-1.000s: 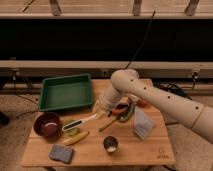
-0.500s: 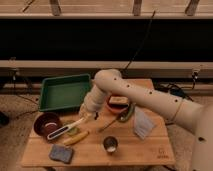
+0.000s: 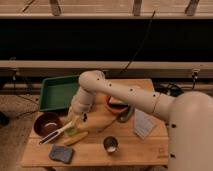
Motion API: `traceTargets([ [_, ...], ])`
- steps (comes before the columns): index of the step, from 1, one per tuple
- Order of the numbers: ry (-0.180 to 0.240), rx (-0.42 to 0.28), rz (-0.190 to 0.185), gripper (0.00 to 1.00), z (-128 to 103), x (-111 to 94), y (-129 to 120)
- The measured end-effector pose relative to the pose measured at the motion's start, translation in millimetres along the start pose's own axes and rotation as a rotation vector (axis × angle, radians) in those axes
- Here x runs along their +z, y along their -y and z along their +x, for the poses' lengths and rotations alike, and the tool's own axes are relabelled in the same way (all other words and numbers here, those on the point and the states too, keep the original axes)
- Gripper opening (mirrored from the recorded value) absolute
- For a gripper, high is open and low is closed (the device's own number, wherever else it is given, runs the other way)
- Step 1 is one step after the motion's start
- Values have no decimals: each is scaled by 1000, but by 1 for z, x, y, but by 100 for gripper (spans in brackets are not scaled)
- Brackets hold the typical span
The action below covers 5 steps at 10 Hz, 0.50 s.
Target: Place brush in plastic cup
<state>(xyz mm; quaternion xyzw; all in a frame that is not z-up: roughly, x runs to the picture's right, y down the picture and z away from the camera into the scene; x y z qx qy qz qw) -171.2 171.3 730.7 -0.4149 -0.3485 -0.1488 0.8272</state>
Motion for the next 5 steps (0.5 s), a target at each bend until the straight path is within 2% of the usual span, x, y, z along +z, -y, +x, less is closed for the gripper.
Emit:
traceTargets([
  [4, -18, -7, -46, 60, -1, 18, 9],
  [5, -20, -7, -50, 68, -1, 20, 9],
])
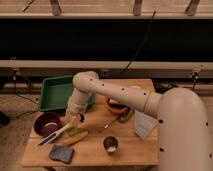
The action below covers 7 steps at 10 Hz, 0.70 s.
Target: Place brush in plastic cup
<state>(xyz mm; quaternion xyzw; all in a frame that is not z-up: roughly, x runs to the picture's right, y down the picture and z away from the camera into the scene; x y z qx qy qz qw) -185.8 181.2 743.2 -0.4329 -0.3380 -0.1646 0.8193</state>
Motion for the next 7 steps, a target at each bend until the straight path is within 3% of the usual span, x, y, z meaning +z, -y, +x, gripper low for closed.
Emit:
traceTargets([
  [2, -7, -9, -4, 77, -5, 0, 1],
  [5, -18, -46, -1, 77, -24, -6, 0],
  [7, -17, -45, 0, 77, -23, -6, 0],
])
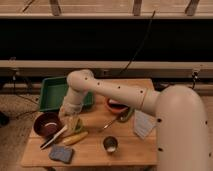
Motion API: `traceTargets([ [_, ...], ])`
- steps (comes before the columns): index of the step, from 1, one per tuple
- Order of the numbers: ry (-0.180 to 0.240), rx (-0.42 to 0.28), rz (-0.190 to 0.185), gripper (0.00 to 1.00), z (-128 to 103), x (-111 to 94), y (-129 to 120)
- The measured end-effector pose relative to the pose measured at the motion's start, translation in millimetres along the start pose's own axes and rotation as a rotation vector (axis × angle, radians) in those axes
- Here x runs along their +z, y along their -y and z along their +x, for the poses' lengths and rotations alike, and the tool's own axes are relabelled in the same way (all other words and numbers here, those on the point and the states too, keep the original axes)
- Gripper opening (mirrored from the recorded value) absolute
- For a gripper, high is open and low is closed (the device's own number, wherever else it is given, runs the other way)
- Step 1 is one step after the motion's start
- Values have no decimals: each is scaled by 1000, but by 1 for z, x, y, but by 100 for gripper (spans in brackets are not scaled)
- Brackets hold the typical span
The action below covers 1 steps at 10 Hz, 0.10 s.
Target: Place brush in plastic cup
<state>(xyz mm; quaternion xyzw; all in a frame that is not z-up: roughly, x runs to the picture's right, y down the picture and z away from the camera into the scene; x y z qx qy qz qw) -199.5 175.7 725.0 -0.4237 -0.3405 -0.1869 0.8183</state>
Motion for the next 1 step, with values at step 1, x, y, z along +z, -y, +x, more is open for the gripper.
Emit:
traceTargets([
  [1, 0, -1, 0, 77, 0, 0, 0],
])
